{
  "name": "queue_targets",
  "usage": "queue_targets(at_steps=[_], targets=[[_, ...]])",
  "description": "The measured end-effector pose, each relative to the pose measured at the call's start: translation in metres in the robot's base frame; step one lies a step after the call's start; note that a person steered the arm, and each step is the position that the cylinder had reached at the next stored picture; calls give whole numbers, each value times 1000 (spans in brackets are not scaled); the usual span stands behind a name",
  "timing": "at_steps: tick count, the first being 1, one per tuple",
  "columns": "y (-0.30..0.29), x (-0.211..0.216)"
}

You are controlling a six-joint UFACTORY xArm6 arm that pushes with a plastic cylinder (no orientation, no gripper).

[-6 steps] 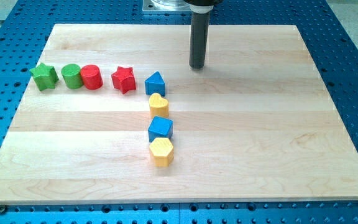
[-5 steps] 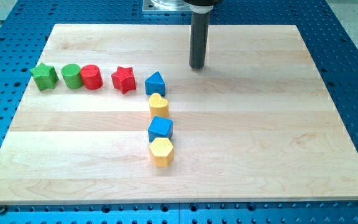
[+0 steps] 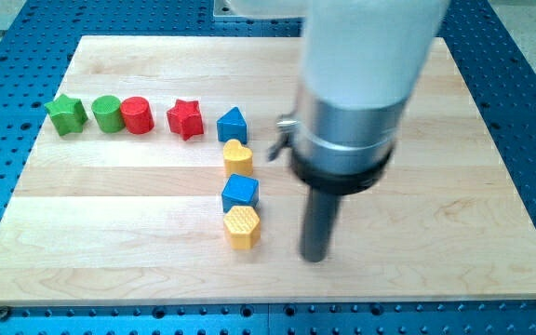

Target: Move the blue cube towards the bottom right side of the board

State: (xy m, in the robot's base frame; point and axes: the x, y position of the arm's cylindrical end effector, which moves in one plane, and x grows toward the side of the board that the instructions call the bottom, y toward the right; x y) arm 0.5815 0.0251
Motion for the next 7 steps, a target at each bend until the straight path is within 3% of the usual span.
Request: queue_targets(at_steps=[2,3,4,5,6,7], targets=[[-102,-18],[-151,-70],[-91,-82],[46,-76],[120,-61],[72,-69]])
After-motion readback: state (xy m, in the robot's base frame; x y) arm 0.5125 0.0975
